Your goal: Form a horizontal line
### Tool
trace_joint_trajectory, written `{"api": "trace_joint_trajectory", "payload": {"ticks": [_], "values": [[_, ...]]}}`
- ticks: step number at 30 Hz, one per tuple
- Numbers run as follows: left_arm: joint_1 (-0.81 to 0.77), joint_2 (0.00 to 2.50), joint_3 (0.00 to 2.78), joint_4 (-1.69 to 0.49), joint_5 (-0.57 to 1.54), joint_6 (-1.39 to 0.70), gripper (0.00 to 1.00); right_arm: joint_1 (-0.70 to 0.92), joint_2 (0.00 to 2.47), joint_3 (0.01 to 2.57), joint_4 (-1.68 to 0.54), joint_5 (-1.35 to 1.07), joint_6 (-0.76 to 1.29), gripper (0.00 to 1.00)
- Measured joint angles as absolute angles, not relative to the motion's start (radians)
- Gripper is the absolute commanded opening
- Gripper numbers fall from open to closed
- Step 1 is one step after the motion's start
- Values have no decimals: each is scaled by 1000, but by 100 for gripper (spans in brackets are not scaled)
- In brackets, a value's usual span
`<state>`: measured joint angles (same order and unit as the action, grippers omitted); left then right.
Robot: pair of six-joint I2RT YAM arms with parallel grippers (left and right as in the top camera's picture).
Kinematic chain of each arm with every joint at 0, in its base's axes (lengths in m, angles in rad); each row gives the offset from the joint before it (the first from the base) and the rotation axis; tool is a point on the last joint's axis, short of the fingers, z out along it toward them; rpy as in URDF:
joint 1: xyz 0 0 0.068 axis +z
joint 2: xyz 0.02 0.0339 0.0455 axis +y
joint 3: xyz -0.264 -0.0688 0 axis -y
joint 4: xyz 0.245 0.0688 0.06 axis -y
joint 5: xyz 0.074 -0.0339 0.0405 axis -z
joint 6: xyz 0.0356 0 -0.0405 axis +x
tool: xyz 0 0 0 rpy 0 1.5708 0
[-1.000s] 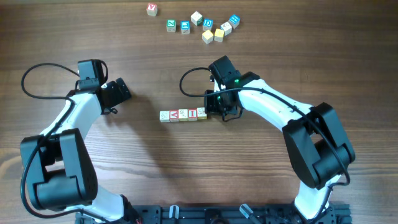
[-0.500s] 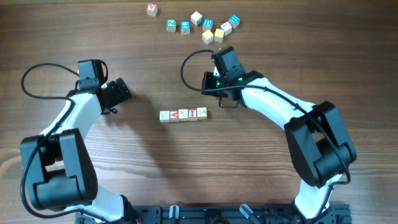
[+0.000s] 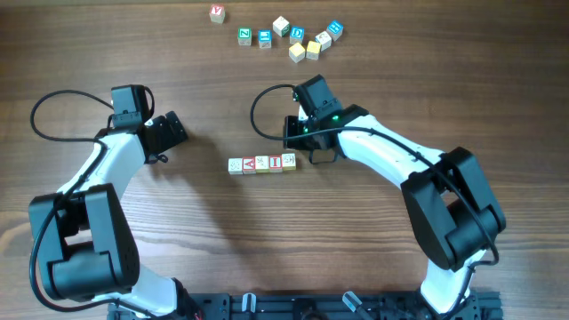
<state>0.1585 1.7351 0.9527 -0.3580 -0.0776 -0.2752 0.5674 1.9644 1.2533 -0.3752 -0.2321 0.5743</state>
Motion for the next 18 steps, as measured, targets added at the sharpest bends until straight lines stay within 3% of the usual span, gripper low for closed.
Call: {"api": "trace_joint_trajectory", "payload": {"ticks": [18], "values": [[159, 1735, 953, -358, -78, -275, 100, 596, 1964, 1253, -442, -262, 575, 5]]}}
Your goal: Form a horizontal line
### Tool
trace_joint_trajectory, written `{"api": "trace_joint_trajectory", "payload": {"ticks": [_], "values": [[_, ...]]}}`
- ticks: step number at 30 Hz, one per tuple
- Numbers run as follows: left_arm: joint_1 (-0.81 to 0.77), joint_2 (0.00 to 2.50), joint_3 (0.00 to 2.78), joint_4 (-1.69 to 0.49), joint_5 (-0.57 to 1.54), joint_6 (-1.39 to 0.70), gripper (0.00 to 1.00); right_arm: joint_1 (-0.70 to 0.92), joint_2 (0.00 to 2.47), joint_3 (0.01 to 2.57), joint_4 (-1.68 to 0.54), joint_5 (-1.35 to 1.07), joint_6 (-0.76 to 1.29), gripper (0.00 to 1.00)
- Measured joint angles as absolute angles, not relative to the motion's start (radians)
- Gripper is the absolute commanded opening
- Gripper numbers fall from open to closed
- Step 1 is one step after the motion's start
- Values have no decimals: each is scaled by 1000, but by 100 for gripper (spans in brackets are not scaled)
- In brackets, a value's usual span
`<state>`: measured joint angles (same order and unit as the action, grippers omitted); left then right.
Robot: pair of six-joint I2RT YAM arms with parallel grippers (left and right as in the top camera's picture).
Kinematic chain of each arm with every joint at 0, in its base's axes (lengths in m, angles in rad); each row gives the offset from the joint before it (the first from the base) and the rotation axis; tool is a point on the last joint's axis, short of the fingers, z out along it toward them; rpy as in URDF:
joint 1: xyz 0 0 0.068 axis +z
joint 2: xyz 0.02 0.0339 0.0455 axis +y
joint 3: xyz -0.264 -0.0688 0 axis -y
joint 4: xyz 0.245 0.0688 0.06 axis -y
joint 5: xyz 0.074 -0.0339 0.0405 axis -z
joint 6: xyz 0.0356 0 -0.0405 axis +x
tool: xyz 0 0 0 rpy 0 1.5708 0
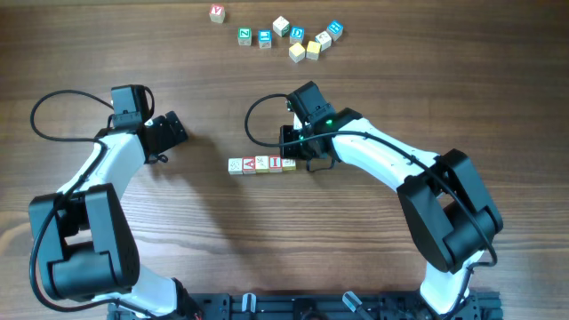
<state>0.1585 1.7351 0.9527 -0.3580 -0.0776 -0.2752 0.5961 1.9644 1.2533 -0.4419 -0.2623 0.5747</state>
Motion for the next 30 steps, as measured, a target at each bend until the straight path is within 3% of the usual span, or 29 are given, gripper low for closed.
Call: {"api": "trace_joint_trajectory", "payload": {"ticks": [15, 22, 30], "values": [[159, 1735, 953, -358, -78, -275, 100, 590, 1964, 1253, -419, -181, 593, 8], [159, 1735, 953, -358, -78, -275, 100, 512, 1965, 1253, -700, -194, 712, 4], [159, 1735, 953, -358, -78, -275, 100, 632, 1965, 1252, -821, -262, 710, 4]]}}
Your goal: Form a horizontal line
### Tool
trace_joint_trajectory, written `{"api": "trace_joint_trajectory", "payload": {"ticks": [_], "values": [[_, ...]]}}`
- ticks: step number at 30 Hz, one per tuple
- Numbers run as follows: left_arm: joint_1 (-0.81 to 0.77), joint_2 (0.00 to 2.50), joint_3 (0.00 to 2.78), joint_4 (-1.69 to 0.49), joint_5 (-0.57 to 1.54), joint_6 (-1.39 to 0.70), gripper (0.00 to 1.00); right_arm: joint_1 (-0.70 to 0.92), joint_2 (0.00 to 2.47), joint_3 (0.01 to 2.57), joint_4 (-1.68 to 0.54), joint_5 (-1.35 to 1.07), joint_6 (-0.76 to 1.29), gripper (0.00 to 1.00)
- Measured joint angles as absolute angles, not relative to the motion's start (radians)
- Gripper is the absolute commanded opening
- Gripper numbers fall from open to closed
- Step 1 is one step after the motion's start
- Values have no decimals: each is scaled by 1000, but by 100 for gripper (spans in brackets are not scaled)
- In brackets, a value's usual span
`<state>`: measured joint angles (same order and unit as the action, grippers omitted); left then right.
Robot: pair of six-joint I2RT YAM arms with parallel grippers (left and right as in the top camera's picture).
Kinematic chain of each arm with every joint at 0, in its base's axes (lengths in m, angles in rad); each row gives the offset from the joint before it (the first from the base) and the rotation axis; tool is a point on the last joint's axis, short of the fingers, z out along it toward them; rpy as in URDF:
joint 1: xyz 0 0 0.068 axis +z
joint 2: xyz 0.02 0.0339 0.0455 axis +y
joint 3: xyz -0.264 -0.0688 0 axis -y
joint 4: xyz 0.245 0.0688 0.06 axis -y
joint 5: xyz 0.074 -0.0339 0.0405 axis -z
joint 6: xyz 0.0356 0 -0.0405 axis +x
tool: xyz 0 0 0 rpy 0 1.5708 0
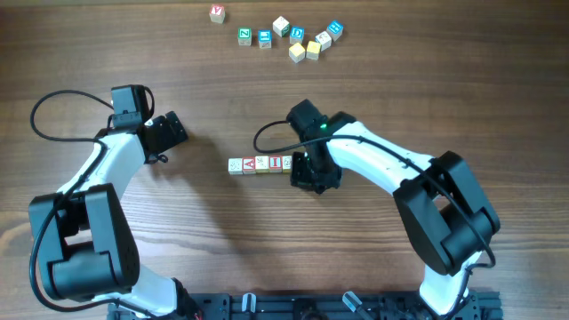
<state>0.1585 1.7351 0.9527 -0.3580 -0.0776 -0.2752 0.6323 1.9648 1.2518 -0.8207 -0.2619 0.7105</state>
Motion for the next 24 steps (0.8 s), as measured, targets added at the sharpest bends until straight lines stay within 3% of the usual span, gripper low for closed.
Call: {"api": "trace_joint_trajectory", "payload": {"ticks": [24], "values": [[159, 1735, 953, -358, -78, -275, 100, 640, 1965, 1251, -644, -299, 711, 4]]}}
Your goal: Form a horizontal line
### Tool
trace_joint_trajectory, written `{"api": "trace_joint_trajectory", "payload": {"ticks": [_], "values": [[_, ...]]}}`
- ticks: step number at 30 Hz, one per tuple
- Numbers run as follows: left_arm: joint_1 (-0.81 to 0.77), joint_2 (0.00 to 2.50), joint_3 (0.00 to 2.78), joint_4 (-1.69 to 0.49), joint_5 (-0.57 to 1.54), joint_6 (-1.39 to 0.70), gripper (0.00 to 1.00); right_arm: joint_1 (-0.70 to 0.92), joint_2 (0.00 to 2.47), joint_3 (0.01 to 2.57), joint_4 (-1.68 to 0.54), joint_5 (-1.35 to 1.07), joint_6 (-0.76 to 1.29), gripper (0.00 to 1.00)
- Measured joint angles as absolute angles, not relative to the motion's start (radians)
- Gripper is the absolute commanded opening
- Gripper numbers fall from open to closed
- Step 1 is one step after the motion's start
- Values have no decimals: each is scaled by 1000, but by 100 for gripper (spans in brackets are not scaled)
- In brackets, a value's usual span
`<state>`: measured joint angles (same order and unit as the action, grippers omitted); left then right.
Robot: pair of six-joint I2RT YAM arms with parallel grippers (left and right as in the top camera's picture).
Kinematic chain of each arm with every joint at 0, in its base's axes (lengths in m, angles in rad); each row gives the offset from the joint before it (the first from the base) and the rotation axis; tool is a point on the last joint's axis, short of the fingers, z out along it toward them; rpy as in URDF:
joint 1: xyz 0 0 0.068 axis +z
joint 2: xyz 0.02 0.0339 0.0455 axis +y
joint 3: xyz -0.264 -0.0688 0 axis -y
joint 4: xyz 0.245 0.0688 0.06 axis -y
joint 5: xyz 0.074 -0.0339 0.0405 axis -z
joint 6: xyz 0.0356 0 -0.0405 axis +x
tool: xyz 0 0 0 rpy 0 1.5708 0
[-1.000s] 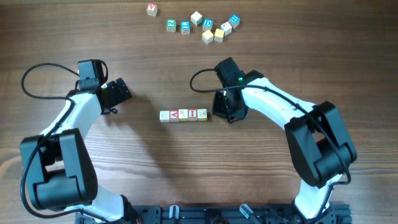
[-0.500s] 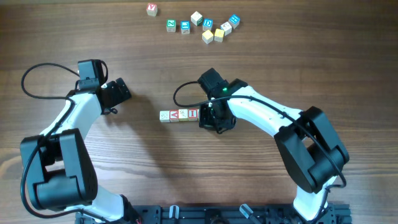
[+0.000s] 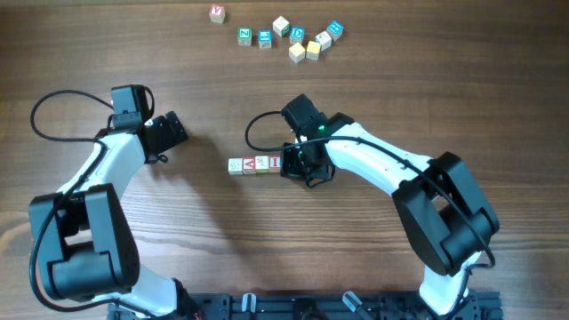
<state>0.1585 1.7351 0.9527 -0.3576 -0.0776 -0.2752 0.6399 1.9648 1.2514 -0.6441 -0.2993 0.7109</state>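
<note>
A short row of small letter blocks lies left to right at the table's middle. Its right end is covered by my right gripper, which points down onto the last block there. That block is hidden, and whether the fingers grip it does not show. My left gripper hangs off to the left of the row, well apart from it, with nothing seen between its fingers.
Several loose letter blocks are scattered at the table's far edge, with a single one further left. The right arm's black cable loops just behind the row. The wooden table stretches bare toward the front.
My right gripper has moved up and to the left, from just below the row's right end to directly over it. The left arm and the loose blocks are unchanged.
At first my right gripper stood just right of and behind the finished-looking row, whose last block showed. Then it was closer over that end block. Later it sat lower right of the row, and now it covers the row's right end. The left arm stayed still.
</note>
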Motion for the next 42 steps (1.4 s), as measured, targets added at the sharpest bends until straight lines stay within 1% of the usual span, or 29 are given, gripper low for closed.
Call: {"api": "trace_joint_trajectory", "payload": {"ticks": [3, 8, 9, 10, 11, 12, 13, 14, 17, 22, 24, 29, 32, 42], "values": [[159, 1735, 953, -358, -78, -275, 100, 640, 1965, 1252, -656, -300, 710, 4], [159, 1735, 953, -358, -78, -275, 100, 630, 1965, 1252, -775, -302, 698, 6], [159, 1735, 953, -358, -78, -275, 100, 613, 1965, 1251, -785, -300, 678, 13], [159, 1735, 953, -358, -78, -275, 100, 590, 1965, 1251, -789, -298, 660, 27], [159, 1735, 953, -358, -78, -275, 100, 562, 1965, 1251, -789, -293, 646, 40], [159, 1735, 953, -358, -78, -275, 100, 516, 1965, 1251, -788, -270, 629, 70], [159, 1735, 953, -358, -78, -275, 100, 488, 1965, 1251, -785, -248, 622, 83], [159, 1735, 953, -358, -78, -275, 100, 465, 1965, 1251, -772, -214, 619, 99], [159, 1735, 953, -358, -78, -275, 100, 406, 1959, 1259, -691, -88, 580, 100], [159, 1735, 953, -358, -78, -275, 100, 350, 1960, 1259, -653, 28, 495, 100], [159, 1735, 953, -358, -78, -275, 100, 352, 1960, 1259, -610, 36, 484, 100], [159, 1735, 953, -358, -78, -275, 100, 352, 1963, 1256, -409, 48, 473, 100], [159, 1735, 953, -358, -78, -275, 100, 352, 1964, 1254, -327, 50, 473, 100], [159, 1735, 953, -358, -78, -275, 100, 352, 1964, 1254, -306, 50, 473, 100]]}}
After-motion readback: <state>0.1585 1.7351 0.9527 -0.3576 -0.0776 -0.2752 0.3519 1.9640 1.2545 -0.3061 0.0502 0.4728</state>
